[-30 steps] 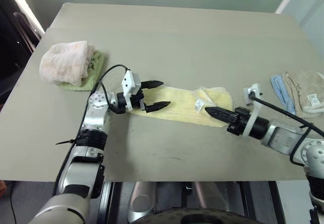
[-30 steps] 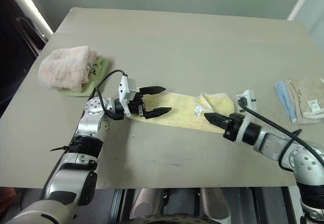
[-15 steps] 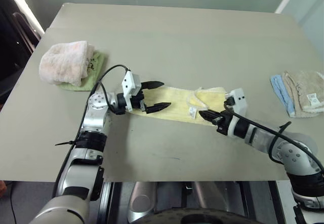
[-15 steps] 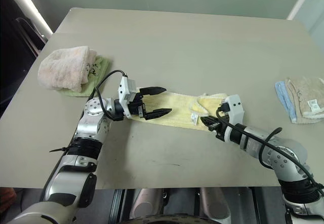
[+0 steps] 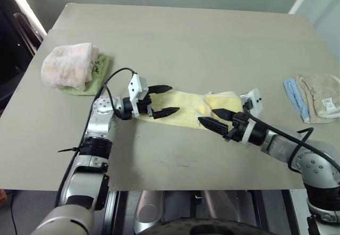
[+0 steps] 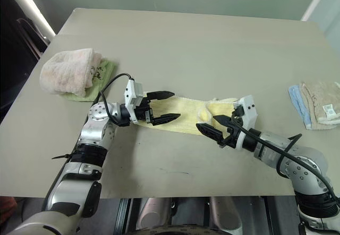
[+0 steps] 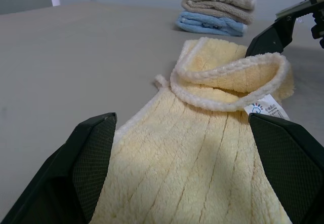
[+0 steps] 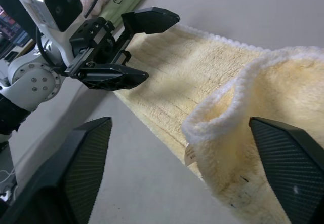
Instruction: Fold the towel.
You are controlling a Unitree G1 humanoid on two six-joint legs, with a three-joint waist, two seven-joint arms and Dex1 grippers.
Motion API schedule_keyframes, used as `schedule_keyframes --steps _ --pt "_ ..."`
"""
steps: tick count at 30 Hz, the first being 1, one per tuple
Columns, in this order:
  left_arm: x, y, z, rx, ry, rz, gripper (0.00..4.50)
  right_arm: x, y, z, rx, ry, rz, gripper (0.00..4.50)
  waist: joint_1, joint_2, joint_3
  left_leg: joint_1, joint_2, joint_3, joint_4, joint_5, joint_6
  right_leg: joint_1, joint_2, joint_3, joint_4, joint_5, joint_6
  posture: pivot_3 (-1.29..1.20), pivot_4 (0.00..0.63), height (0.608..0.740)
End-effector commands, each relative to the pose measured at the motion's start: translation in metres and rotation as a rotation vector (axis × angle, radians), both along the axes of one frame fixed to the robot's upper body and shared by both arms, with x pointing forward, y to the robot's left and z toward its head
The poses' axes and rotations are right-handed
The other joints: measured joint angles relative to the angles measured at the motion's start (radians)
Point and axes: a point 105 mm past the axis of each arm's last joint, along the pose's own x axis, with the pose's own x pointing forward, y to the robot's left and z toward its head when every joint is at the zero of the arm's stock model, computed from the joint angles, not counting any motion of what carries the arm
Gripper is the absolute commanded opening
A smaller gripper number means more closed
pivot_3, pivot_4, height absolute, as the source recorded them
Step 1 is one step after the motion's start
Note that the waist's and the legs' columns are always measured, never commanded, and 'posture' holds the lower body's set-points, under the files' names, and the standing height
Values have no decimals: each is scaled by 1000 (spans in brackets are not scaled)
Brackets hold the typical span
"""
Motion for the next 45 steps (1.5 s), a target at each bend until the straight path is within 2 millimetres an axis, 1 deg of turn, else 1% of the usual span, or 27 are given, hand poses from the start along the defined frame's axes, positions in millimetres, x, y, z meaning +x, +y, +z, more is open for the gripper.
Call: schedule_keyframes --steps 1,3,4,5,7,8,10,12,13,14,16,18,20,24,26,27,30,32,35,39,45 --pt "6 -19 57 -195 -86 -42 4500 12 -30 51 165 -166 -99 4295 7 0 0 -1 0 0 0 1 0 0 0 0 0 0 0 0 150 697" --pt "7 -32 73 -268 -93 -70 4500 17 -41 55 174 -200 -151 3913 13 0 0 -1 0 0 1 1 1 1 0 0 0 0 1 0 150 697" --pt "9 -36 80 -297 -97 -71 4500 19 -44 57 179 -212 -170 3599 13 -1 0 -1 0 0 1 1 1 2 -1 0 -1 0 1 0 150 697" --pt "10 -41 86 -319 -98 -72 4224 19 -46 60 197 -224 -178 3137 12 -1 0 0 0 0 1 1 1 2 -1 0 -1 0 1 0 150 697" --pt "10 -48 93 -341 -99 -95 3926 18 -48 66 228 -243 -180 2516 7 0 0 1 0 1 0 1 1 2 -1 0 -1 1 2 0 150 697" --pt "10 -52 94 -336 -103 -103 3526 18 -48 67 229 -250 -183 2091 3 0 0 2 0 1 -1 1 1 2 -1 0 0 5 8 0 150 697" --pt "10 -62 90 -305 -106 -129 2890 21 -51 64 207 -252 -205 1453 -2 0 0 2 0 1 -2 1 1 2 -1 0 0 5 8 0 150 697" --pt "7 -70 84 -272 -107 -154 2200 22 -52 59 179 -249 -214 762 -1 0 0 2 0 1 -2 1 1 2 0 0 0 4 10 0 150 697" --pt "7 -71 83 -262 -108 -161 1760 22 -51 58 171 -249 -214 326 -1 0 0 2 0 1 -1 2 1 2 0 0 0 4 11 0 150 697" --pt "4 -77 78 -237 -112 -183 1466 23 -52 55 155 -248 -220 27 -1 0 0 2 0 1 -1 2 1 2 0 0 0 4 11 0 150 697" --pt "1 -83 73 -209 -119 -207 740 24 -53 51 138 -248 -228 0 -1 0 0 2 0 1 -1 2 1 2 0 0 0 4 11 0 150 697" --pt "-3 -97 67 -178 -124 -240 24 29 -58 36 63 -233 -265 0 2 0 0 2 0 1 -1 2 1 3 0 0 0 4 11 0 150 697" --pt "-7 -107 61 -142 -132 -273 24 33 -62 26 9 -230 -296 0 7 0 0 2 0 1 0 2 1 3 -1 0 -1 4 11 0 150 697" --pt "-16 -124 52 -104 -131 -353 24 44 -66 16 -33 -231 -350 0 6 1 1 2 0 1 1 2 1 3 -1 1 -1 6 12 0 150 697" --pt "-21 -133 47 -82 -118 -398 24 51 -69 6 -80 -218 -386 0 5 1 1 3 0 1 1 2 1 3 -1 1 0 6 12 0 150 697" --pt "-22 -135 46 -76 -116 -407 24 53 -70 4 -90 -216 -394 0 5 1 1 3 0 1 1 2 1 3 -1 1 0 6 12 0 150 697" --pt "-22 -138 29 19 -122 -428 24 59 -70 -1 -105 -219 -421 0 5 1 1 3 0 1 1 2 2 3 -1 1 0 6 13 0 150 697" --pt "-24 -136 19 78 -119 -444 24 60 -69 -4 -118 -215 -426 0 5 2 1 3 0 1 0 2 2 3 -1 1 0 6 13 0 150 697" --pt "-24 -127 5 163 -110 -446 24 59 -66 -8 -133 -213 -419 0 5 2 1 3 0 1 0 2 2 3 -1 1 0 7 13 0 150 697" --pt "-20 -113 -5 235 -93 -410 24 58 -61 -13 -147 -212 -405 0 5 2 1 3 0 1 0 2 2 3 -1 1 0 7 13 0 150 697" --pt "-22 -102 -14 275 -76 -384 24 59 -56 -18 -164 -210 -394 0 6 2 1 2 0 1 0 2 2 3 -1 1 0 7 12 0 150 697"
